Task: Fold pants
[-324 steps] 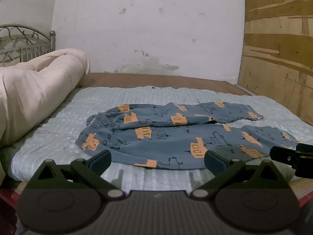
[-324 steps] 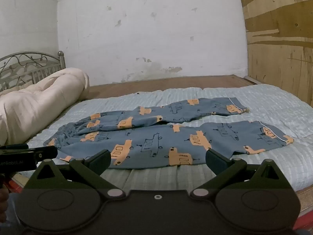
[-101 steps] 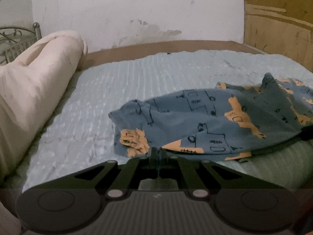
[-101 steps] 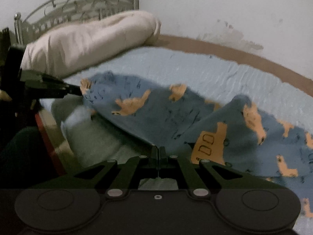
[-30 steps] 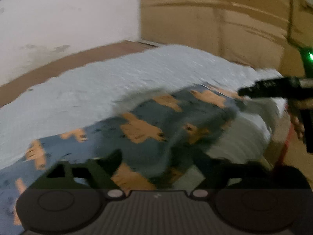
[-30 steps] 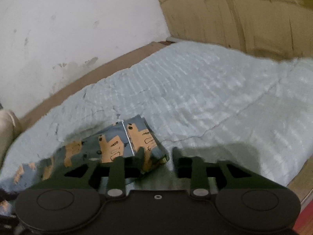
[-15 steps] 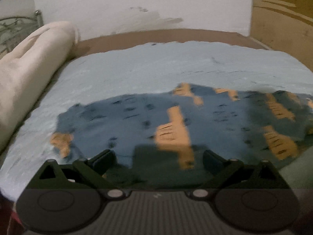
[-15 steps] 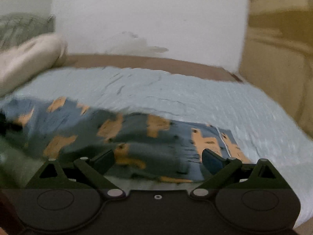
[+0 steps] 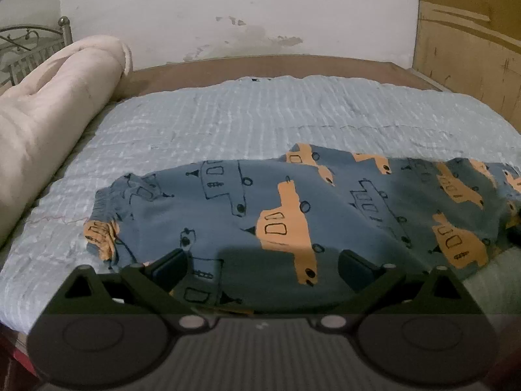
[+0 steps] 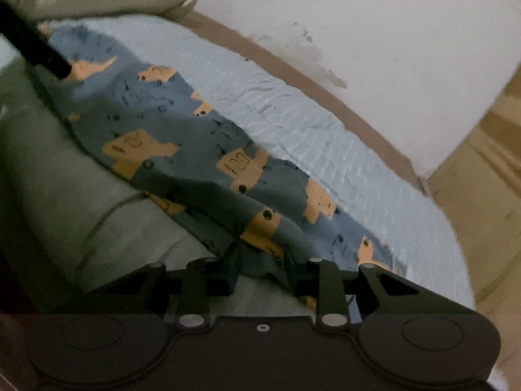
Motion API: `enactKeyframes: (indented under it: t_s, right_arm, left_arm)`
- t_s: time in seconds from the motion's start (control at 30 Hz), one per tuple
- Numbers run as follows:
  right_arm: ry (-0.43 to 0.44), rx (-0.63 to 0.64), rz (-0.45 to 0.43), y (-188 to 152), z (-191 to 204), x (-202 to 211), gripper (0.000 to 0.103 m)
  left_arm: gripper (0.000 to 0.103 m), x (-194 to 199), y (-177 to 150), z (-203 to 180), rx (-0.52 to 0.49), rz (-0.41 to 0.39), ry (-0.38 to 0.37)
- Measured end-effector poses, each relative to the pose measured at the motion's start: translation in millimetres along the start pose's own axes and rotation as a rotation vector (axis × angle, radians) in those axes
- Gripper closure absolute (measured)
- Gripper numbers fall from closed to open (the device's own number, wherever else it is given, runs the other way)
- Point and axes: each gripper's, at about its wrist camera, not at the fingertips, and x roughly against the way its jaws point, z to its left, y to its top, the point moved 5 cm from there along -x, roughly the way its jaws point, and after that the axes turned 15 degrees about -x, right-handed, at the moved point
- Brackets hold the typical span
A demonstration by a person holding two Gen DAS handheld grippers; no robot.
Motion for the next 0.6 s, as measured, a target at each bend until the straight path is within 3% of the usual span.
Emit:
enactKeyframes:
  t_s: [0.03, 0.1, 0.13, 0.17, 0.4, 0.53, 0.6]
  right_arm:
    - [-0.009, 0.022, -0.005, 0.4, 1.8, -1.6, 0.074]
    - [-0.018, 0.045, -0.011, 0.7, 4.5, -3.8, 0.088]
    - [-0.026, 0.057, -0.015, 0.4, 5.6, -4.5, 0.1]
    - [-0.03, 0.063, -0.024, 0.1, 5.7, -2.8, 0.101]
    - [-0.007, 0.006, -0.067, 6.2, -10.1, 30.3, 0.103]
    - [0.058, -0.003, 0.024, -4.2, -11.1, 30.8, 0.103]
    - [0.09, -0.031, 0.051, -8.4, -14.8, 30.3, 0.093]
  left_arm:
    - [0.002, 0.2, -0.2, 0.3, 0.002, -0.001, -0.001]
    - [0.002, 1.2, -0.6, 1.1, 0.007, -0.004, -0.003]
    - [0.002, 1.7, -0.7, 2.1, 0.008, -0.004, -0.001]
    - [0.002, 2.2, -1.0, 3.4, 0.009, -0.006, 0.001]
    - [0.002, 0.7, 1.4, 21.3, 0.025, -0.013, 0.029]
    - [0.002, -13.0, 0.2, 34.6, 0.02, 0.009, 0.056]
    - [0.002, -18.8, -0.6, 44.9, 0.014, 0.027, 0.093]
